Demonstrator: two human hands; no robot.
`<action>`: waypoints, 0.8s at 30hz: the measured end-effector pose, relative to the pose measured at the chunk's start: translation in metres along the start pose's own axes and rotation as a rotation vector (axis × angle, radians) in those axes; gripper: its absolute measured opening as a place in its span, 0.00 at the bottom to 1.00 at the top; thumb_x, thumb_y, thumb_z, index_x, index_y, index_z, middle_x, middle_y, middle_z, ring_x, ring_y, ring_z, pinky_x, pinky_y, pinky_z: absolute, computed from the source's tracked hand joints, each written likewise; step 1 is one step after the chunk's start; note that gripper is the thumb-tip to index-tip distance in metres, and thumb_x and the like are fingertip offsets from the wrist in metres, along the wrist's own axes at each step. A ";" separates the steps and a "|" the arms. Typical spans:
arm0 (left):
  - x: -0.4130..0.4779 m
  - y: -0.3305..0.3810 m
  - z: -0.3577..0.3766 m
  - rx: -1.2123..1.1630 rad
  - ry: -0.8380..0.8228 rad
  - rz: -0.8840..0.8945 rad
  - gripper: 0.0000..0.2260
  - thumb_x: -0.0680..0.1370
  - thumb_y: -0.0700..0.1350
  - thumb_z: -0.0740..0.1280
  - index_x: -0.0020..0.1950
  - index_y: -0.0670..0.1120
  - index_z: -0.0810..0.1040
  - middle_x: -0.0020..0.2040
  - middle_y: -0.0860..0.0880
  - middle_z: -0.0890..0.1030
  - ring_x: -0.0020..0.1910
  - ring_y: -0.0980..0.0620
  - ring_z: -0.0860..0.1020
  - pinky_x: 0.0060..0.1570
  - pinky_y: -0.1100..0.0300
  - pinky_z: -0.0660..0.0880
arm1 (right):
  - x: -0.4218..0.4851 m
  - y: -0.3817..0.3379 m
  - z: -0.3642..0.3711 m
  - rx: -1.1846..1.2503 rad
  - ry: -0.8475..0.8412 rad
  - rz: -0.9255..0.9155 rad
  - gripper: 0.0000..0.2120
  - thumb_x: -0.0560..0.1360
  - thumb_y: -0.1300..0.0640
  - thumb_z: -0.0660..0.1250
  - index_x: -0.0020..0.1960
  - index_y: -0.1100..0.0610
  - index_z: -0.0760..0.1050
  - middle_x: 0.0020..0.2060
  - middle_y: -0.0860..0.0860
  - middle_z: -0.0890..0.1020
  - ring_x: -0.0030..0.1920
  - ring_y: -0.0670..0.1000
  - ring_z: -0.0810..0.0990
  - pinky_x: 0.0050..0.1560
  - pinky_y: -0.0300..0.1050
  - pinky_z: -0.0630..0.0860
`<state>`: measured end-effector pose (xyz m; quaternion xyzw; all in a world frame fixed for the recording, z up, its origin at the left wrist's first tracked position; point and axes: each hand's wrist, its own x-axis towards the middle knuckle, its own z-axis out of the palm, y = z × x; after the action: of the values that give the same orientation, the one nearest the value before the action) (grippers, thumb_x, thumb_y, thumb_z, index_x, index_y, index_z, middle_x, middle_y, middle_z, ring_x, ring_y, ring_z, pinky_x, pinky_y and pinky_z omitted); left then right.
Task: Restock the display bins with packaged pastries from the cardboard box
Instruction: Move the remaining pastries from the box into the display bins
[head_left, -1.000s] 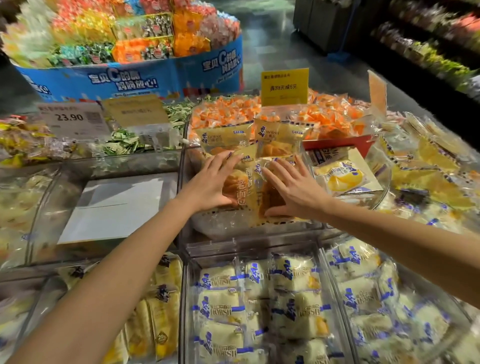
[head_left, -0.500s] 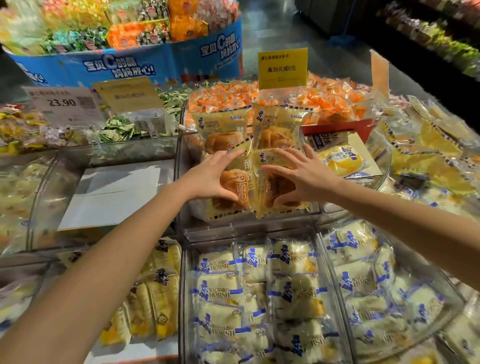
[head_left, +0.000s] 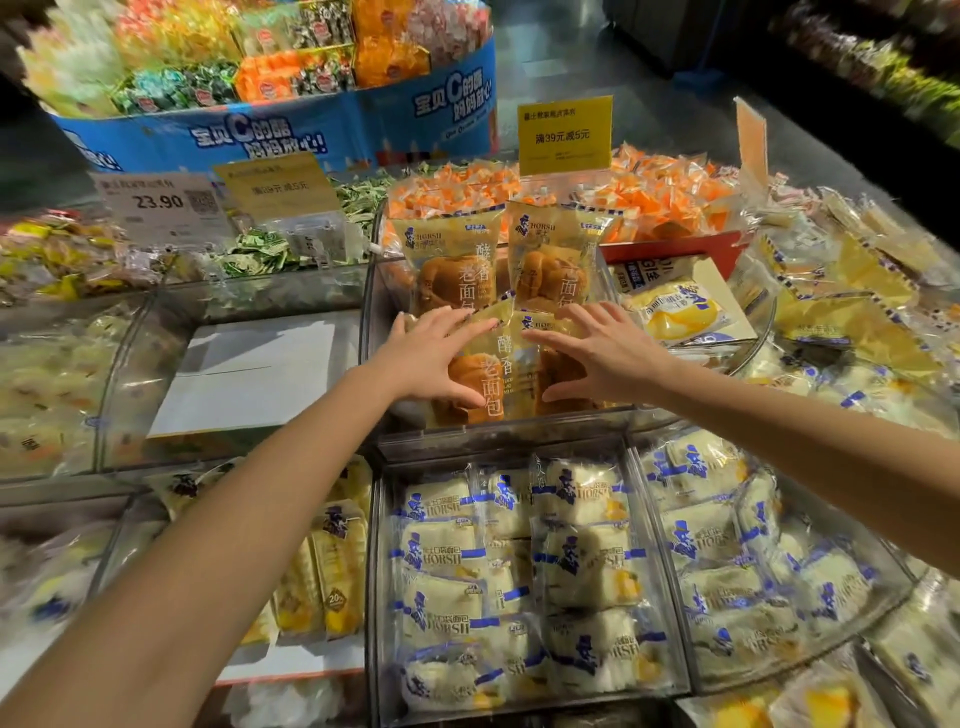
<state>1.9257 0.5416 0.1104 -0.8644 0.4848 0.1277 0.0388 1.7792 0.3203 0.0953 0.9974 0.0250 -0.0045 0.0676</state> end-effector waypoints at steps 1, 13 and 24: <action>-0.004 0.001 -0.004 -0.022 0.020 -0.012 0.46 0.69 0.71 0.66 0.79 0.63 0.44 0.81 0.53 0.46 0.79 0.49 0.45 0.72 0.31 0.45 | -0.002 0.000 -0.005 0.036 0.008 0.024 0.42 0.67 0.24 0.46 0.78 0.39 0.53 0.74 0.60 0.63 0.72 0.61 0.64 0.72 0.61 0.59; -0.079 0.077 -0.073 -0.001 0.236 -0.002 0.38 0.76 0.63 0.66 0.80 0.58 0.50 0.80 0.51 0.51 0.78 0.47 0.53 0.75 0.37 0.54 | -0.092 0.005 -0.096 0.219 0.194 0.150 0.36 0.77 0.37 0.62 0.79 0.49 0.55 0.76 0.58 0.59 0.74 0.60 0.60 0.72 0.59 0.59; -0.108 0.227 -0.108 0.000 0.364 0.346 0.38 0.74 0.63 0.66 0.79 0.54 0.56 0.77 0.45 0.61 0.75 0.44 0.60 0.72 0.40 0.61 | -0.281 0.002 -0.143 0.165 0.272 0.414 0.36 0.77 0.40 0.65 0.79 0.50 0.55 0.75 0.59 0.61 0.73 0.62 0.63 0.68 0.62 0.66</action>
<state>1.6996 0.4904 0.2556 -0.7773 0.6245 -0.0253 -0.0718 1.4994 0.3238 0.2409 0.9748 -0.1712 0.1415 -0.0185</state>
